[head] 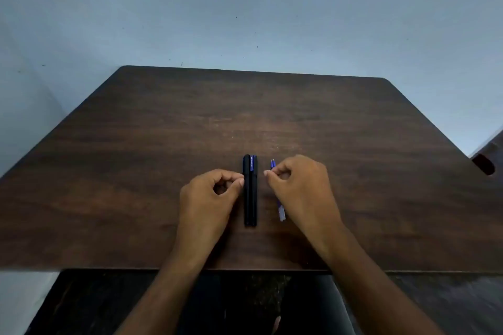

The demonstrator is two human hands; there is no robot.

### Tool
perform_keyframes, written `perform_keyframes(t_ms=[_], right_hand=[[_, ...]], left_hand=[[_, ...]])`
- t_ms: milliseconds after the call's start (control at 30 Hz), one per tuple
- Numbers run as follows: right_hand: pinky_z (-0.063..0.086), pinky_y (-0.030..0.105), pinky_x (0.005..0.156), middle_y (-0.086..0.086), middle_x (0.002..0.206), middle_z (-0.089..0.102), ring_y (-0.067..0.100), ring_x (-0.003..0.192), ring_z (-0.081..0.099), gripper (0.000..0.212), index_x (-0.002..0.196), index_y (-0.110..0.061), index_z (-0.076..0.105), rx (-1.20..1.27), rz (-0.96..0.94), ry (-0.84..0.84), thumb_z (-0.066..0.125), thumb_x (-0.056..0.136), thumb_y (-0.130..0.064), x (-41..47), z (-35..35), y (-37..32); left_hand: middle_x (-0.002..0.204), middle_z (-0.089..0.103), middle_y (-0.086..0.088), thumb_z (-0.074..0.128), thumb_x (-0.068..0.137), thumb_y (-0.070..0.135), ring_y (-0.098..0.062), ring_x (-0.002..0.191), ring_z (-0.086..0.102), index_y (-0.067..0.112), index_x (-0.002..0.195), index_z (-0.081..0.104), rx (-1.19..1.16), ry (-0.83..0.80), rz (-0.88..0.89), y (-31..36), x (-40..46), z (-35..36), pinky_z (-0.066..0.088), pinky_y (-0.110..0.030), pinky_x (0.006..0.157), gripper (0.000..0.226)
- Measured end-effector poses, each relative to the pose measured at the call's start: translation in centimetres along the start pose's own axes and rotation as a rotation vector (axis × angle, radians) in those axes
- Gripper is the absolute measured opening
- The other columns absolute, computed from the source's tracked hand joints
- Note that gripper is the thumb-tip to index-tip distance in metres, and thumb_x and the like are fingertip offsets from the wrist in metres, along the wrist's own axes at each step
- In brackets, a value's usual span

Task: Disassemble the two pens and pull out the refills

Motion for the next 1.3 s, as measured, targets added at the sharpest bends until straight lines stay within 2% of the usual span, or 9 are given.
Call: perform_keyframes(t_ms=[100,267,500,600,700,933,1100,1233,1300], right_hand=[[0.039,0.021,0.045,-0.007,0.054,0.06,0.004,0.053,0.058,0.034,0.06,-0.017,0.067,-0.061,0.116,-0.074,0.069,0.087,-0.037,0.4,0.9,-0.2],[0.044,0.026,0.059,0.002,0.074,0.067,0.021,0.072,0.066,0.028,0.082,-0.016,0.071,-0.086,0.213,-0.181,0.071,0.083,-0.044,0.3,2.1,-0.2],[0.053,0.034,0.063,0.004,0.077,0.067,0.024,0.074,0.067,0.032,0.076,-0.015,0.063,-0.154,0.235,-0.229,0.073,0.081,-0.045,0.5,2.9,-0.3],[0.046,0.03,0.056,-0.001,0.073,0.063,0.019,0.07,0.064,0.036,0.07,-0.022,0.051,-0.18,0.244,-0.225,0.075,0.08,-0.047,0.6,3.0,-0.4],[0.044,0.03,0.056,-0.003,0.073,0.061,0.017,0.068,0.062,0.043,0.068,-0.026,0.042,-0.208,0.245,-0.26,0.075,0.079,-0.05,0.7,3.3,-0.5],[0.035,0.027,0.048,-0.004,0.065,0.057,0.013,0.057,0.055,0.041,0.067,-0.022,0.049,-0.216,0.267,-0.29,0.074,0.08,-0.052,0.9,3.6,-0.7],[0.03,0.024,0.043,-0.005,0.053,0.056,0.011,0.044,0.052,0.045,0.058,-0.019,0.053,-0.15,0.243,-0.19,0.075,0.074,-0.055,0.4,2.0,-1.2],[0.035,0.025,0.043,-0.005,0.037,0.043,0.012,0.034,0.04,0.046,0.047,-0.014,0.049,-0.066,0.187,-0.152,0.069,0.075,-0.045,-0.7,0.2,-1.6],[0.042,0.029,0.043,0.003,0.038,0.05,0.018,0.036,0.046,0.041,0.052,-0.008,0.058,-0.036,0.123,-0.142,0.066,0.075,-0.041,-1.7,-0.6,-2.3]], left_hand=[[0.071,0.072,0.024,0.079,0.082,0.026,0.002,0.067,0.068,0.033,0.078,0.077,0.019,-0.003,-0.015,0.1,0.1,-0.1,0.047,-0.008,0.057,0.008],[0.07,0.071,0.024,0.082,0.079,0.025,0.004,0.067,0.067,0.035,0.073,0.076,0.022,-0.013,-0.039,-0.1,0.1,0.0,0.051,-0.012,0.062,0.013],[0.073,0.071,0.024,0.083,0.077,0.026,0.003,0.075,0.066,0.036,0.078,0.079,0.058,-0.016,0.008,0.5,0.1,-0.1,0.054,-0.027,0.075,0.011],[0.073,0.071,0.023,0.084,0.076,0.025,0.004,0.075,0.066,0.036,0.078,0.079,0.063,-0.017,0.002,0.4,0.1,0.0,0.052,-0.02,0.074,0.011],[0.073,0.07,0.024,0.083,0.077,0.025,0.007,0.076,0.065,0.036,0.078,0.079,0.063,-0.012,-0.008,0.3,0.1,-0.1,0.051,-0.015,0.072,0.012],[0.074,0.07,0.024,0.082,0.078,0.027,0.007,0.076,0.065,0.038,0.077,0.078,0.06,-0.022,-0.022,0.2,0.0,-0.2,0.054,-0.019,0.073,0.012],[0.076,0.073,0.022,0.081,0.079,0.028,0.007,0.076,0.066,0.036,0.08,0.078,0.018,0.003,-0.035,0.0,0.1,-0.5,0.054,-0.017,0.071,0.009],[0.088,0.076,0.022,0.076,0.084,0.033,0.009,0.087,0.069,0.031,0.092,0.08,-0.159,0.031,-0.068,0.1,0.1,-1.1,0.054,-0.015,0.078,0.009],[0.089,0.077,0.021,0.074,0.086,0.039,0.006,0.089,0.07,0.031,0.093,0.08,-0.23,0.003,-0.083,0.7,0.2,-1.0,0.055,-0.017,0.079,0.013]])
Point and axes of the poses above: each hand's wrist, its own x-axis towards the middle knuckle, its own z-axis out of the palm, y = z × x, the point moved 8 cm from there along x, towards the middle knuckle
